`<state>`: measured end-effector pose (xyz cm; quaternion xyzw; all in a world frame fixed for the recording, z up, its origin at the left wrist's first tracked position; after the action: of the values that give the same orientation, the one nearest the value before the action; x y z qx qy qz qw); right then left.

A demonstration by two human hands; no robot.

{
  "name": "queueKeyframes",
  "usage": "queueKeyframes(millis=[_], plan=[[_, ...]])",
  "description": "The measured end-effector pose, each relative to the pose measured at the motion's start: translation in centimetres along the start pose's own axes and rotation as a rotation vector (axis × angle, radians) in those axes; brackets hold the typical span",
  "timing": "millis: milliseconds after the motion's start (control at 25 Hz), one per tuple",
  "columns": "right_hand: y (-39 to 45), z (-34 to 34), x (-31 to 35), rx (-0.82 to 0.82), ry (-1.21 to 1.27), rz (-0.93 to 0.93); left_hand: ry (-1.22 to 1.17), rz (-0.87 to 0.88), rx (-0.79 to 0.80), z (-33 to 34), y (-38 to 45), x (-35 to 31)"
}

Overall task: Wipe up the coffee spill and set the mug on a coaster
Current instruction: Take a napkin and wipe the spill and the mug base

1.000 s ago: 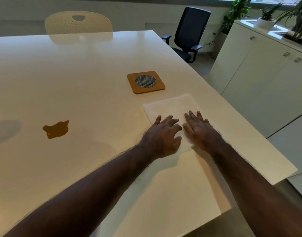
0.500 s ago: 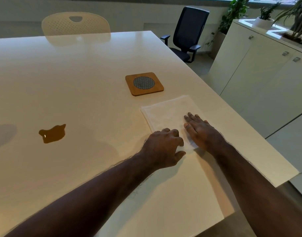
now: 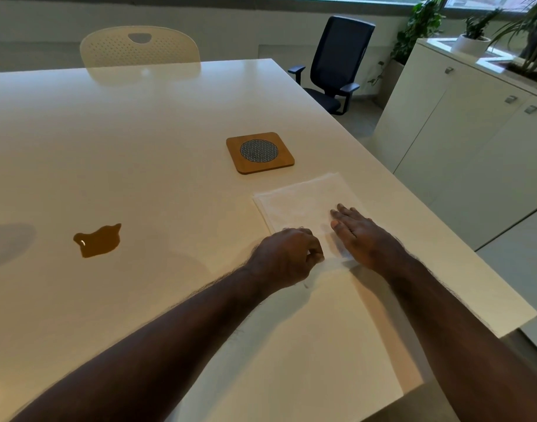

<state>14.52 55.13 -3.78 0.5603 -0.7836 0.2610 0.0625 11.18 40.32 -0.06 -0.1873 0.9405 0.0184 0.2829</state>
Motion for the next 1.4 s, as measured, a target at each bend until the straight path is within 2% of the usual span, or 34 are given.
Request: queueKeyframes(millis=[80, 200, 400, 600, 800, 1040, 1200, 1400], plan=[[-0.3, -0.3, 0.3, -0.007, 0.051, -0.013, -0.065, -0.028, -0.012, -0.4, 0.0, 0.2], [-1.6, -2.7, 1.7, -0.115, 0.127, -0.095, -0.216, -0.103, -0.086, -1.7, 0.0, 1.3], [-3.3, -5.4, 4.0, -0.112, -0.001, -0.151, -0.323, -0.151, -0.248, -5.1, -0.1, 2.8], [-3.8, -7.5, 4.1, -0.295, 0.006, -0.153, -0.429, -0.148, -0.352, -7.1, -0.4, 3.7], [-4.6, -10.0, 4.8, -0.414, -0.038, -0.143, -0.402, -0.128, -0.372, -7.1, -1.1, 4.9], [-6.3, -14.0, 7.2, -0.608, -0.007, -0.298, -0.336, -0.237, -0.484, -8.3, -1.2, 7.2], [-7.6, -16.2, 8.5, -0.728, -0.032, -0.365, -0.428, -0.173, -0.585, -9.8, -1.2, 7.5], [-8.2, -17.2, 9.1, -0.769, -0.076, -0.430, -0.497, -0.126, -0.680, -11.8, -1.8, 8.3]])
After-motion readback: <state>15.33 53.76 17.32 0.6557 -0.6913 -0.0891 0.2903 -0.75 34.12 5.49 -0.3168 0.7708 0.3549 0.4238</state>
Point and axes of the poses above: each hand's wrist, its own y-axis towards the middle knuckle, its own z-axis out of the palm, x = y × z, the point moved 8 cm from there along y, towards the middle knuckle, and after that the axes turned 12 degrees about x, right-handed, at the moved point
